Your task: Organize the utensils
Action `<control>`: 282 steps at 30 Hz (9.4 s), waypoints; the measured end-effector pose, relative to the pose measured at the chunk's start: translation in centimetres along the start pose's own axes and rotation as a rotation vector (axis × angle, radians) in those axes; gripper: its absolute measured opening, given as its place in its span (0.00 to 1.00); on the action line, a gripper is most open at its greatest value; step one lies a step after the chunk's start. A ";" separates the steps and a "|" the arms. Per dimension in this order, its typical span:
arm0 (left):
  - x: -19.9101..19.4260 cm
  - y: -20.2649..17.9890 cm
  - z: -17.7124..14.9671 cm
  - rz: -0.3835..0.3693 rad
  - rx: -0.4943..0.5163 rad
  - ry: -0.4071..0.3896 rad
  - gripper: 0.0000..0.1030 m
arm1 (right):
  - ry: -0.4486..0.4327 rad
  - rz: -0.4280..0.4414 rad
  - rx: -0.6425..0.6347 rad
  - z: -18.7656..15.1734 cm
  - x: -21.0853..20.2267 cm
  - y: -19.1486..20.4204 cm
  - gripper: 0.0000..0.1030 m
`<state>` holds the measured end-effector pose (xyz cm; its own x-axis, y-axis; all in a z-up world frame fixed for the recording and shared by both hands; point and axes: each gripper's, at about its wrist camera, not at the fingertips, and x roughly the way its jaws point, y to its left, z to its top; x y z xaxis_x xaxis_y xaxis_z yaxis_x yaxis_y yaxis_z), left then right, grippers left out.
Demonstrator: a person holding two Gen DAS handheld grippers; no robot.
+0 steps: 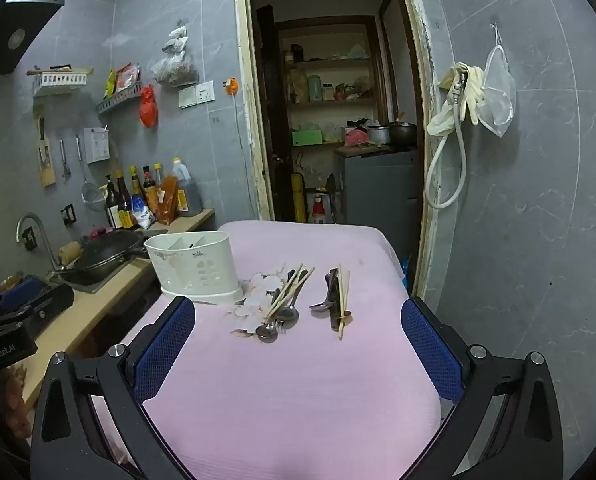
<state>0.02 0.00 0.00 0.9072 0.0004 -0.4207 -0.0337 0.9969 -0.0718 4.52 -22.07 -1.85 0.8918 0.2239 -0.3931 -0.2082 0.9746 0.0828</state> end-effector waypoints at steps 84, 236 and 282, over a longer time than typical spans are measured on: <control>1.0 0.3 -0.5 0.000 -0.005 0.018 0.89 | 0.035 0.009 0.017 -0.2 0.6 0.5 1.00; 28.4 15.5 15.7 -0.137 -0.308 -0.046 0.03 | -0.188 0.361 0.131 16.2 28.4 8.1 0.03; 30.5 17.2 8.5 -0.149 -0.291 0.079 0.03 | -0.034 0.310 0.060 8.8 31.2 11.2 0.03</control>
<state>30.71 17.87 -6.36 0.8762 -0.1615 -0.4540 -0.0314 0.9210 -0.3882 33.55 -4.09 -5.11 0.8026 0.5095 -0.3101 -0.4490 0.8584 0.2481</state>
